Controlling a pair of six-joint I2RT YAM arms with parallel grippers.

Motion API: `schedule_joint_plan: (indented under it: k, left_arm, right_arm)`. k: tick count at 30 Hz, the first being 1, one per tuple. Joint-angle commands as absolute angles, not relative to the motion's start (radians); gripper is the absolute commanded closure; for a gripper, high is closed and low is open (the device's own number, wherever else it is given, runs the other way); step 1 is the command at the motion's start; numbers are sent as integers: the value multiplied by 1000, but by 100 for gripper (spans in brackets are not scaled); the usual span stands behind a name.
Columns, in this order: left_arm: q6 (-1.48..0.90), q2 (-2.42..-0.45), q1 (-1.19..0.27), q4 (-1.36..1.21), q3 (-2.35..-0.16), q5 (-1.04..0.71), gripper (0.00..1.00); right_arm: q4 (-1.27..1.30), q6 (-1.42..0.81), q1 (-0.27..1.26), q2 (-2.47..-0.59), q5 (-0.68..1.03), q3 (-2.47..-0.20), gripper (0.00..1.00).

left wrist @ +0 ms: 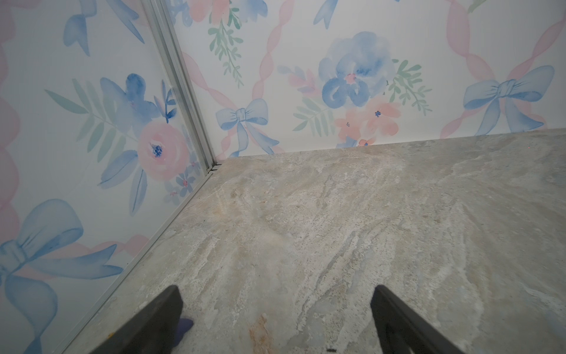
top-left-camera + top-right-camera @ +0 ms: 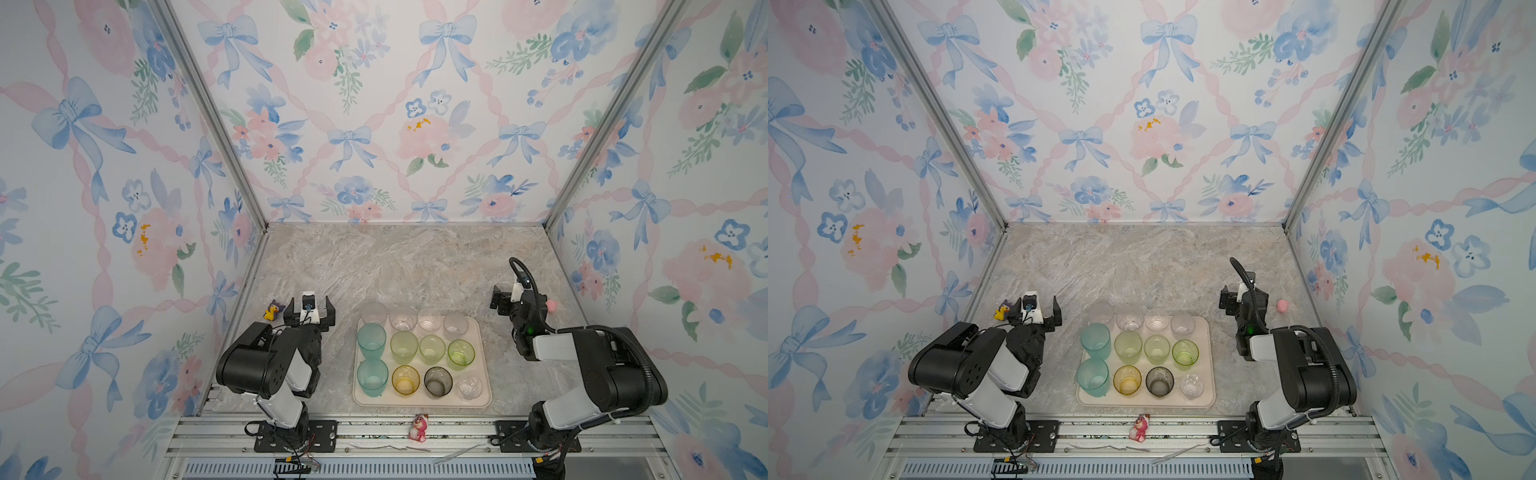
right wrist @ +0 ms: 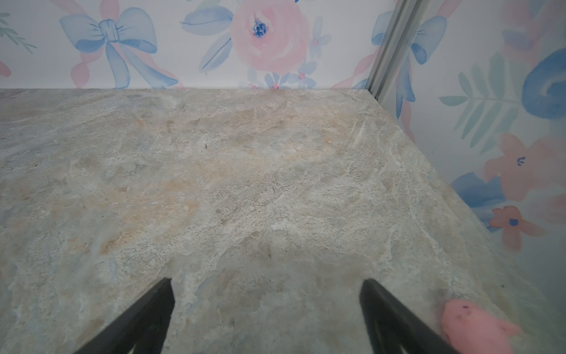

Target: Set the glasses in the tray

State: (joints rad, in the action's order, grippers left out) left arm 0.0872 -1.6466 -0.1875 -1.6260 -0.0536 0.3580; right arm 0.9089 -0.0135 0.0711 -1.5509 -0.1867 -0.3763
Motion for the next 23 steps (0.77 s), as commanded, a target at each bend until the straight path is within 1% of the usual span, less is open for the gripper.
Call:
schedule_joint_plan:
  k: [1,23]
  left_arm:
    - [103,-1656,-192,-1721,-46,350,2]
    - [92,-1638,-183,-1657,-67,344,2]
  right_arm:
    - [912,-8,64,-1548,-179,-390,3]
    - [913,-9,64,-1548,-179,-390,3]
